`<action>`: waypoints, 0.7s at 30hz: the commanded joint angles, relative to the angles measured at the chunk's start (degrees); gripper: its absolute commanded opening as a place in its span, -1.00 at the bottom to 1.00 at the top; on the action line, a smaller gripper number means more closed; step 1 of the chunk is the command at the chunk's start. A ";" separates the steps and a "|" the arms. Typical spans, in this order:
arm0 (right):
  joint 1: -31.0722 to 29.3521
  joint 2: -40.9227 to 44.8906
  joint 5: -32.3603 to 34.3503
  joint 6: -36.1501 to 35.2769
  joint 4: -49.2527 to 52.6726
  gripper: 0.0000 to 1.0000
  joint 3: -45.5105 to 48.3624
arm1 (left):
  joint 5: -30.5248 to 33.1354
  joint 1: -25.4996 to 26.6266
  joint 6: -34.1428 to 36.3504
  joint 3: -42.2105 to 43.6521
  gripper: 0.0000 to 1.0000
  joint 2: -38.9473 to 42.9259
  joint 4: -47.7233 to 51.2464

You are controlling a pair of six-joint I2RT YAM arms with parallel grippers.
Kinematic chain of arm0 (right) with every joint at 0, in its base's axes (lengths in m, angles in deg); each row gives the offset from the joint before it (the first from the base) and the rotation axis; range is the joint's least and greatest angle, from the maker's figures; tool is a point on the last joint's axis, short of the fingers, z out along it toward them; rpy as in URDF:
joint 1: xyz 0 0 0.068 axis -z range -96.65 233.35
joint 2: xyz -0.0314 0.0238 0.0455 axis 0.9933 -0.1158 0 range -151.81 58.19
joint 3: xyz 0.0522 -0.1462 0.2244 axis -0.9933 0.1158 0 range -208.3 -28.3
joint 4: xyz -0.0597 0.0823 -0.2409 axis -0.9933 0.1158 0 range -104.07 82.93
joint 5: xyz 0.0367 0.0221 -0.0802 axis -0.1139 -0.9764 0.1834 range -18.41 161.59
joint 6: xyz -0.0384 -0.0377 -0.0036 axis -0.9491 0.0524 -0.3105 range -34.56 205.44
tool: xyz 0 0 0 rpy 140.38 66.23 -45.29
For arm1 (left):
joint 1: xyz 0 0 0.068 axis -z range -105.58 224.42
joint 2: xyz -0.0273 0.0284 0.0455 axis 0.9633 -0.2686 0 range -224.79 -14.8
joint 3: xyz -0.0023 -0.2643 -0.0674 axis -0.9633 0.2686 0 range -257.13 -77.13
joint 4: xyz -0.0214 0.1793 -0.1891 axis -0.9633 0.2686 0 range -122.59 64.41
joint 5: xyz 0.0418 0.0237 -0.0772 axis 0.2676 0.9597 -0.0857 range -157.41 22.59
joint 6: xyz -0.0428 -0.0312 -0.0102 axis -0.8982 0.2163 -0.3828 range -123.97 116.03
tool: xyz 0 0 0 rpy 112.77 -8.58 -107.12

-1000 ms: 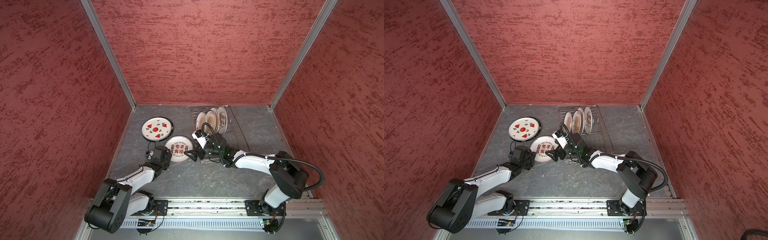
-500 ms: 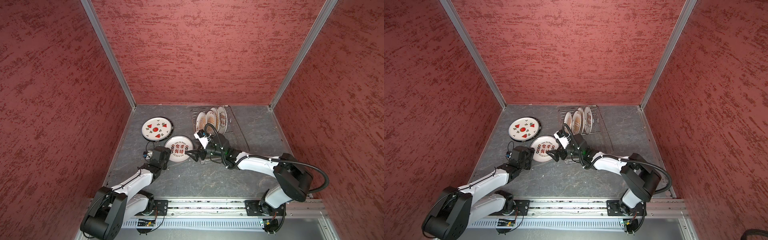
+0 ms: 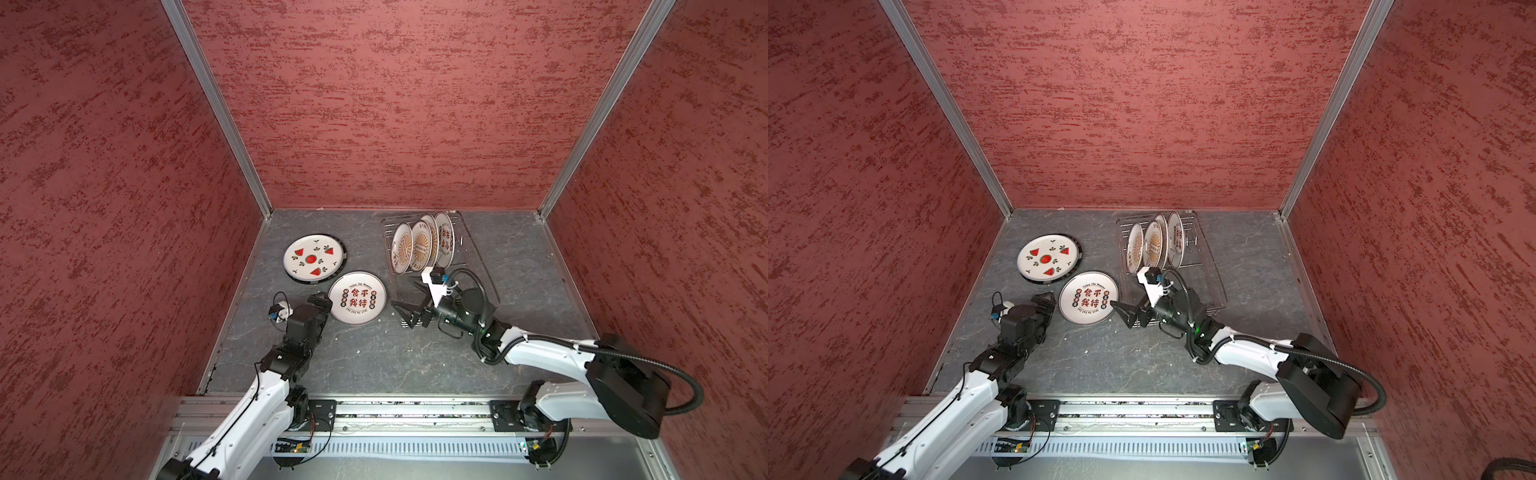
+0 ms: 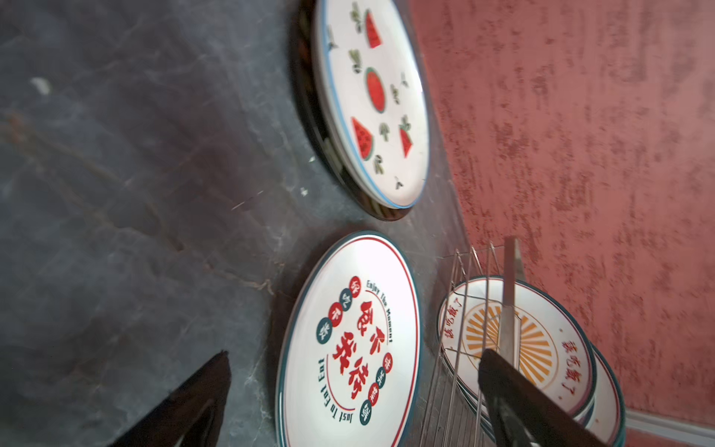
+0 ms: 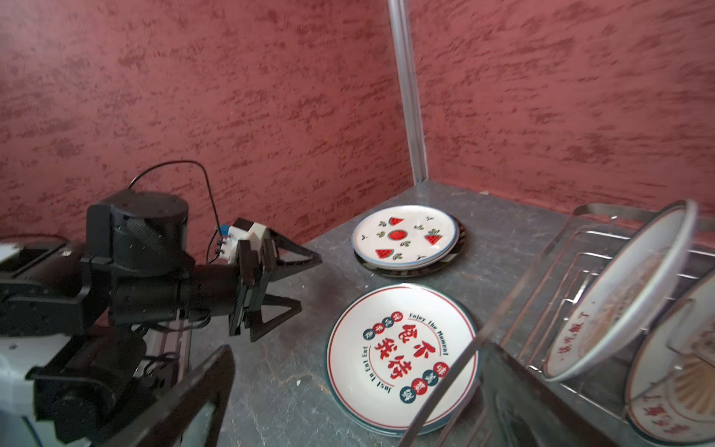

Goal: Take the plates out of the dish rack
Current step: 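Move the right gripper back to the rack while the left gripper withdraws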

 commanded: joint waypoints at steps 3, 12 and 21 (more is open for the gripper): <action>0.36 5.01 22.05 3.98 -8.90 0.98 4.44 | -13.26 0.41 20.18 5.92 0.99 7.87 -22.76; 6.82 11.03 27.48 8.02 1.93 0.98 4.58 | -25.96 1.64 32.11 7.30 0.99 7.45 -37.58; 14.51 16.68 24.21 6.91 18.12 0.98 0.93 | -42.42 3.13 34.48 5.65 0.99 -7.73 -49.03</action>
